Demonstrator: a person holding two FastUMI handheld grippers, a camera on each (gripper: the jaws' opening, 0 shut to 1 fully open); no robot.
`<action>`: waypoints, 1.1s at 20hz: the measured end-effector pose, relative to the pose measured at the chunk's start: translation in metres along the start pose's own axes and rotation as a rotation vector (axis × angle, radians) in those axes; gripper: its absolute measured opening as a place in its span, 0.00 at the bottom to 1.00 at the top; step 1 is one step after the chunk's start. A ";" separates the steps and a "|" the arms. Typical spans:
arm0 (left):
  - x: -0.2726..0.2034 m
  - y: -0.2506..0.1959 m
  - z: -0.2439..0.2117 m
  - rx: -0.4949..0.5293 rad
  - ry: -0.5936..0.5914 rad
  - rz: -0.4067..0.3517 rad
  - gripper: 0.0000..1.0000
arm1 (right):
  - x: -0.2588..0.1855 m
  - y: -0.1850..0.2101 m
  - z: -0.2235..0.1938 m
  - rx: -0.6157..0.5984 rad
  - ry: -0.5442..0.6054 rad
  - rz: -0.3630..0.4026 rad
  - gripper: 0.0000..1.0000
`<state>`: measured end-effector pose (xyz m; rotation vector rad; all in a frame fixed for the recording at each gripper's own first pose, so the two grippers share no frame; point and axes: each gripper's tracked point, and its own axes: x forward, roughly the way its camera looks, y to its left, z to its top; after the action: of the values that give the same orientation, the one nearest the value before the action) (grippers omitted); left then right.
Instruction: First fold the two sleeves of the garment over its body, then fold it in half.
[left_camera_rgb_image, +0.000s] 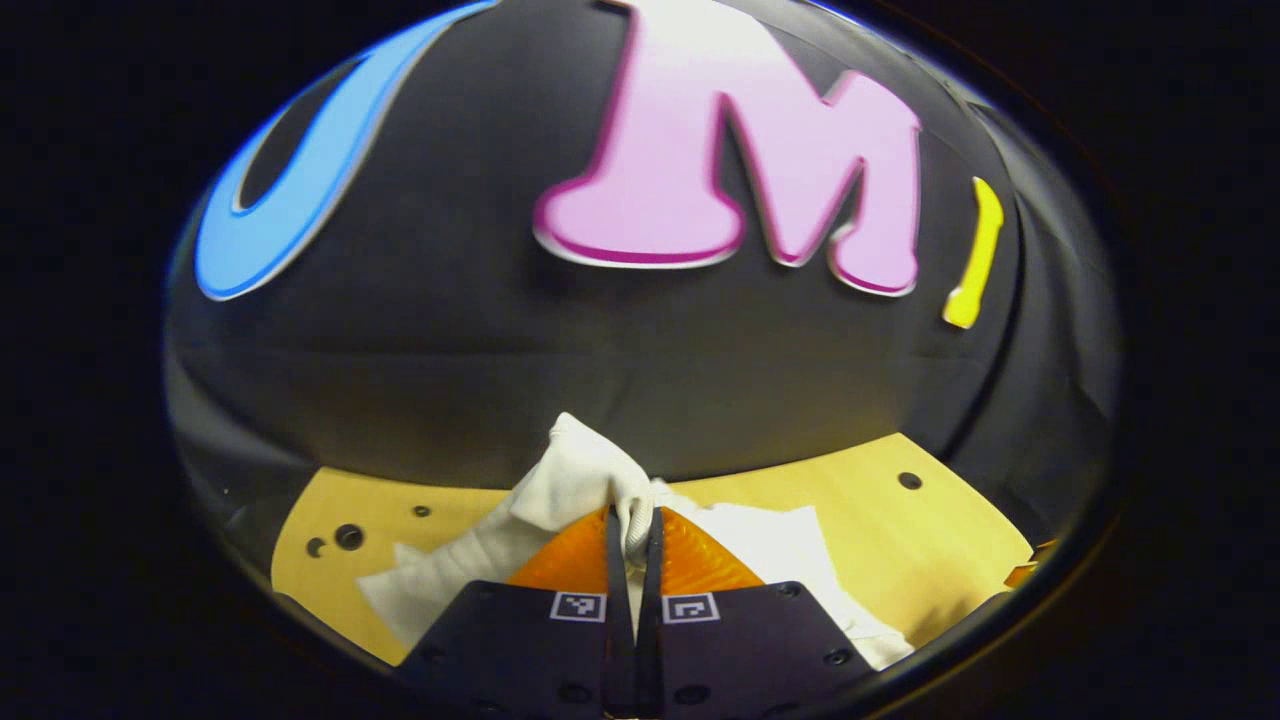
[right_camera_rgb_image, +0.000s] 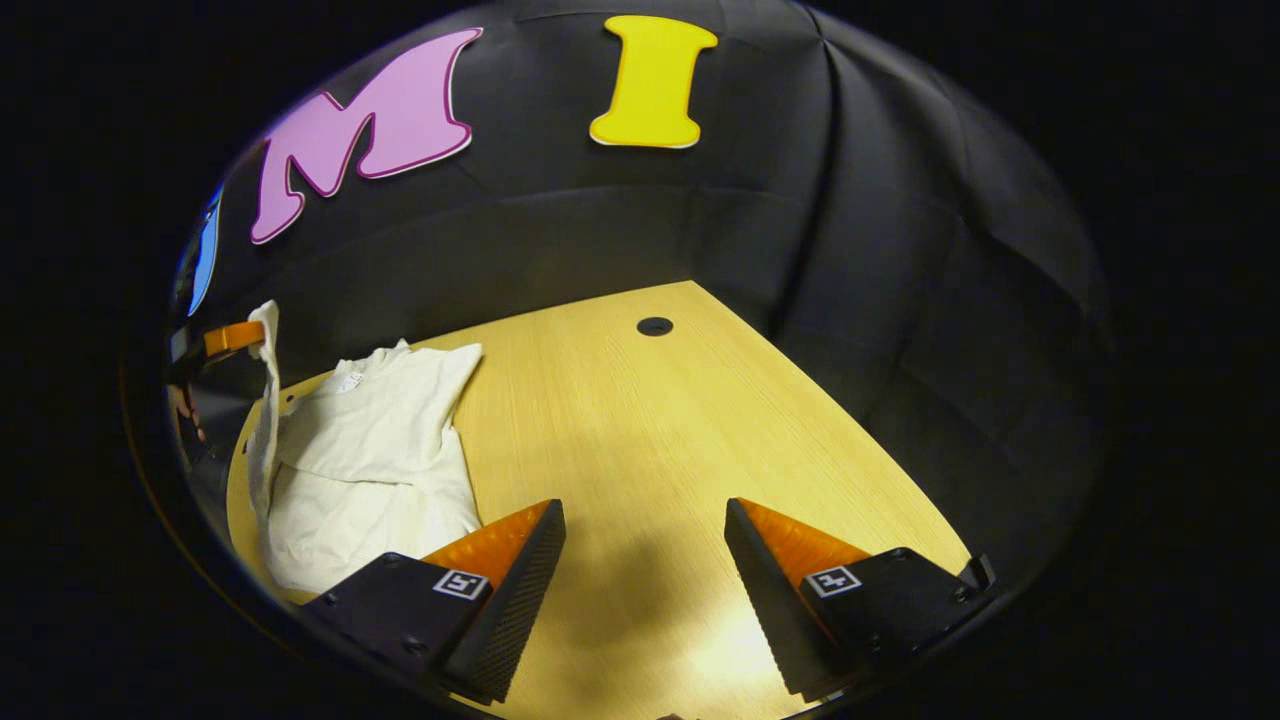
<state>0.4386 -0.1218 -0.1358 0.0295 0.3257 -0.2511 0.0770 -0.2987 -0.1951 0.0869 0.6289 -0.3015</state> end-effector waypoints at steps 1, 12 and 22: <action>0.008 -0.022 -0.002 0.002 0.007 -0.032 0.06 | 0.000 -0.007 -0.002 0.003 0.007 -0.007 0.98; 0.047 -0.137 -0.034 -0.078 0.061 -0.198 0.22 | -0.010 -0.053 -0.015 0.056 0.017 -0.056 0.99; -0.026 -0.063 -0.035 -0.075 0.029 -0.091 0.98 | -0.011 0.013 -0.021 -0.006 0.026 0.057 0.99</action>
<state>0.3883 -0.1746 -0.1594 -0.0558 0.3655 -0.3283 0.0605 -0.2794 -0.2058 0.1033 0.6519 -0.2434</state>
